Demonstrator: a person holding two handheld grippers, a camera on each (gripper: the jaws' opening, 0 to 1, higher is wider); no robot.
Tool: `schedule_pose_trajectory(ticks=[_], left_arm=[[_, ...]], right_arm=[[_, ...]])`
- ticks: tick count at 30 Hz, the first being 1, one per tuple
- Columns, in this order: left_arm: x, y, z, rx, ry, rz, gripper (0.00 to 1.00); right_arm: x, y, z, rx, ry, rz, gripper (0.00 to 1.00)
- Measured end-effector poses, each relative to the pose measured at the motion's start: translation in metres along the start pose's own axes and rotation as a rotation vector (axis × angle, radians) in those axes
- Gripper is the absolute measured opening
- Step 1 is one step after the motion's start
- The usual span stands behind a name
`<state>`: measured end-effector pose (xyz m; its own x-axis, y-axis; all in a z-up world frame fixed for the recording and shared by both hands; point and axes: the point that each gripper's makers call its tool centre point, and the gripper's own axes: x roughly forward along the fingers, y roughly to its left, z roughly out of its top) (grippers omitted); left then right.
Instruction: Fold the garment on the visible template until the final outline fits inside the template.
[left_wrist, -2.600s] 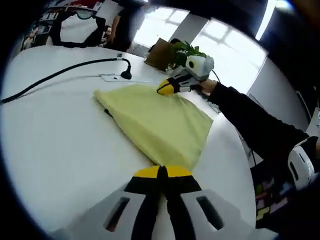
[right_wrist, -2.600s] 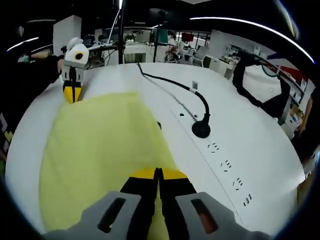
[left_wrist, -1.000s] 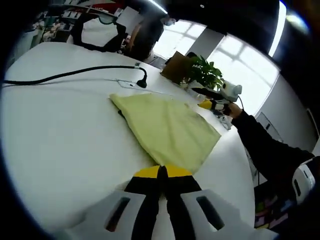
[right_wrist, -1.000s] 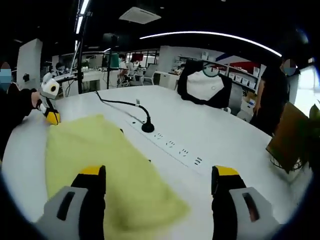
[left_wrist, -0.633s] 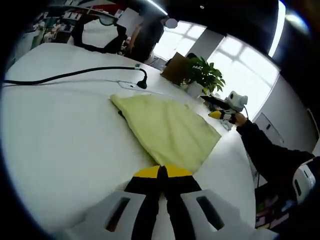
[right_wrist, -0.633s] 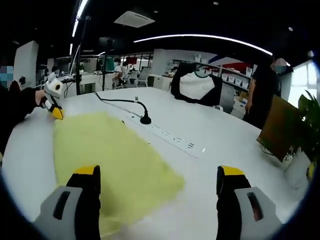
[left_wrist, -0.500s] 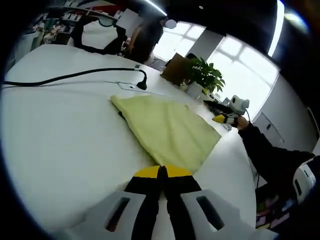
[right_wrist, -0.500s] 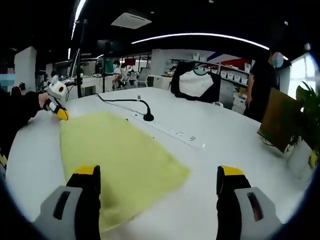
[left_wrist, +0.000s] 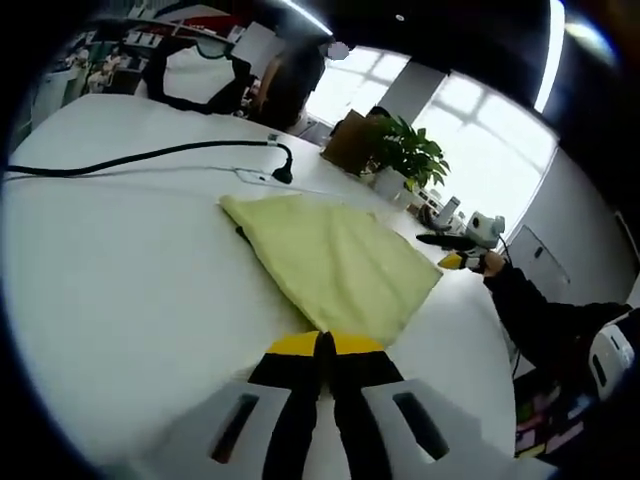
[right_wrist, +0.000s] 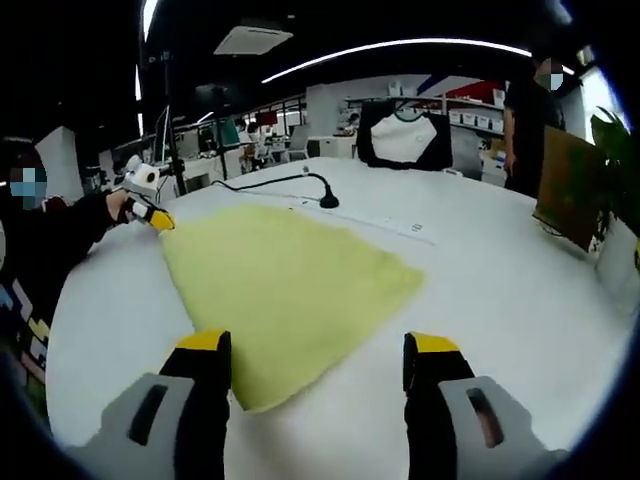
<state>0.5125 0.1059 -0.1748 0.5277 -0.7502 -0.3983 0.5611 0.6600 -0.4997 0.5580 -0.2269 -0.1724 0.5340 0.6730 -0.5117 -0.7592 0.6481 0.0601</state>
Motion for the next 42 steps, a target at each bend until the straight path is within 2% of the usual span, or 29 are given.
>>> schedule_pose_trajectory(ticks=[5, 7, 12, 14, 19, 21, 23, 26, 27, 29, 32, 33, 35, 38, 39, 42], left_arm=[[0.000, -0.009, -0.004, 0.019, 0.012, -0.033, 0.11], [0.000, -0.009, -0.006, 0.023, 0.019, -0.030, 0.11], [-0.002, -0.011, -0.010, -0.007, 0.024, -0.046, 0.06], [-0.002, -0.012, -0.011, -0.021, 0.022, -0.051, 0.06], [-0.003, -0.013, -0.012, -0.040, 0.019, -0.052, 0.04], [-0.004, -0.015, -0.014, -0.043, 0.024, -0.055, 0.03], [-0.005, -0.015, -0.015, -0.045, 0.023, -0.051, 0.03], [-0.009, -0.015, -0.017, -0.056, 0.028, -0.055, 0.02], [-0.010, -0.016, -0.018, -0.051, 0.025, -0.053, 0.02], [-0.013, -0.008, -0.019, 0.025, 0.029, -0.004, 0.02], [-0.014, -0.009, -0.022, 0.023, 0.045, -0.010, 0.01], [-0.015, -0.006, -0.022, 0.045, 0.044, 0.008, 0.01], [-0.016, -0.003, -0.022, 0.082, 0.054, 0.023, 0.01], [-0.017, -0.003, -0.022, 0.062, 0.048, 0.020, 0.01], [-0.016, -0.001, -0.024, 0.100, 0.061, 0.038, 0.01], [-0.014, 0.001, -0.027, 0.132, 0.079, 0.066, 0.01]], right_arm=[[-0.001, 0.012, -0.006, 0.065, 0.008, 0.044, 0.56], [-0.003, 0.014, -0.012, 0.099, 0.025, 0.055, 0.54], [-0.009, 0.028, -0.021, 0.190, 0.030, 0.129, 0.40], [-0.009, 0.032, -0.022, 0.221, 0.028, 0.148, 0.39], [-0.011, 0.034, -0.019, 0.228, 0.012, 0.174, 0.20], [-0.011, 0.032, -0.019, 0.254, 0.005, 0.169, 0.12], [-0.012, 0.031, -0.022, 0.235, 0.010, 0.158, 0.02], [-0.015, 0.030, -0.022, 0.258, -0.006, 0.159, 0.01], [-0.016, 0.029, -0.024, 0.236, -0.002, 0.147, 0.00], [-0.016, 0.030, -0.029, 0.221, 0.014, 0.129, 0.00], [-0.016, 0.030, -0.031, 0.208, 0.017, 0.114, 0.00], [-0.017, 0.028, -0.035, 0.173, 0.036, 0.094, 0.00], [-0.017, 0.029, -0.036, 0.175, 0.033, 0.092, 0.00], [-0.016, 0.025, -0.037, 0.112, 0.038, 0.062, 0.00], [-0.015, 0.027, -0.038, 0.103, 0.044, 0.061, 0.00], [-0.014, 0.025, -0.039, 0.111, 0.051, 0.053, 0.00]])
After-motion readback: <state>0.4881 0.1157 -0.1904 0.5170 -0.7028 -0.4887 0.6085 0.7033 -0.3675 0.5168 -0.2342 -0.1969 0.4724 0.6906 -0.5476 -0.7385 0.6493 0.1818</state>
